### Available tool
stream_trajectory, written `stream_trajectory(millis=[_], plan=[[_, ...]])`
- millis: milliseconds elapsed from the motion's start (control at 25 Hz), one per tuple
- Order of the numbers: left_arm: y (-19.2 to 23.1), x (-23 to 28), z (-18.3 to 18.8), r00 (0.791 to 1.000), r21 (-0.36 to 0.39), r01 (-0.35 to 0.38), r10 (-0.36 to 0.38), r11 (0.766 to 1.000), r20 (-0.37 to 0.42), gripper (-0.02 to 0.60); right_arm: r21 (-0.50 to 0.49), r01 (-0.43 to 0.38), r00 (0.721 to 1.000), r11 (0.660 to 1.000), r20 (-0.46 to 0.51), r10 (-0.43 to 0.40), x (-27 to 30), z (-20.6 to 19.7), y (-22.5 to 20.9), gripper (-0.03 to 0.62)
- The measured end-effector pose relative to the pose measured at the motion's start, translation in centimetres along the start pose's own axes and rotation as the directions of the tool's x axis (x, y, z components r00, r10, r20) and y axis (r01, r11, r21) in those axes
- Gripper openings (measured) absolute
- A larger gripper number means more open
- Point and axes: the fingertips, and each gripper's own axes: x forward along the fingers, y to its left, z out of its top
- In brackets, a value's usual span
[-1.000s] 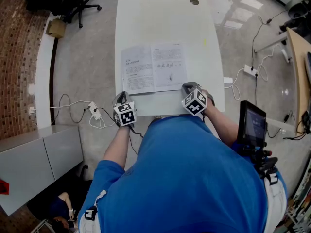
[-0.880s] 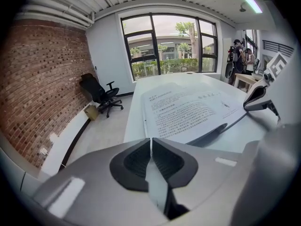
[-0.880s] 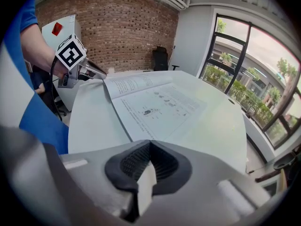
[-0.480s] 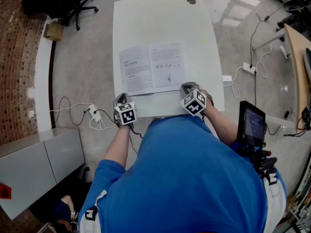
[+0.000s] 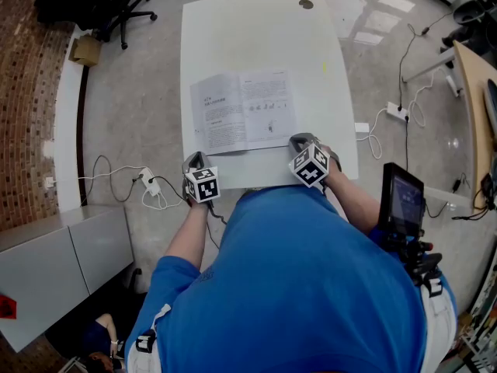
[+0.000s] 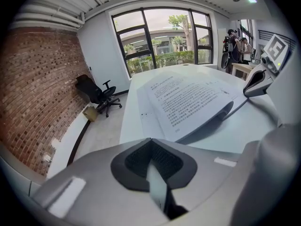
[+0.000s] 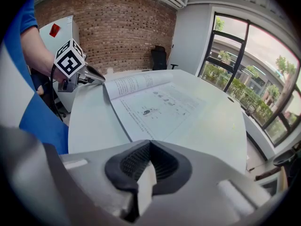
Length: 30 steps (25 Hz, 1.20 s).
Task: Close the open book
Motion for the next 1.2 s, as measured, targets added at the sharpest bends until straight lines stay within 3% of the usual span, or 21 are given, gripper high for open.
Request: stream_trajectory(millis=[600,920,1200], plan=[[0.4,-0.9,1.5,0.995,0.02,-0.039,0.037,0.999,0.087,0.008,0.001,0.004,1.0,1.0,-0.001,-0.004,0.5,-0.3,-0.3,0.003],[-0.8,-2.7,3.6,0.978,0.159,-0.062,0.029,0.985,0.205,0.006,-0.002,-0.007,1.0,1.0,0.002,0.007,0.8,-0.1,0.0,0.003],[-2.4,-4.1,4.4,0.966,0.171,-0.059,0.013,0.983,0.258,0.006,0.002,-0.006,1.0,1.0,0.025,0.006,0.9,0.1,0.2,0.003]])
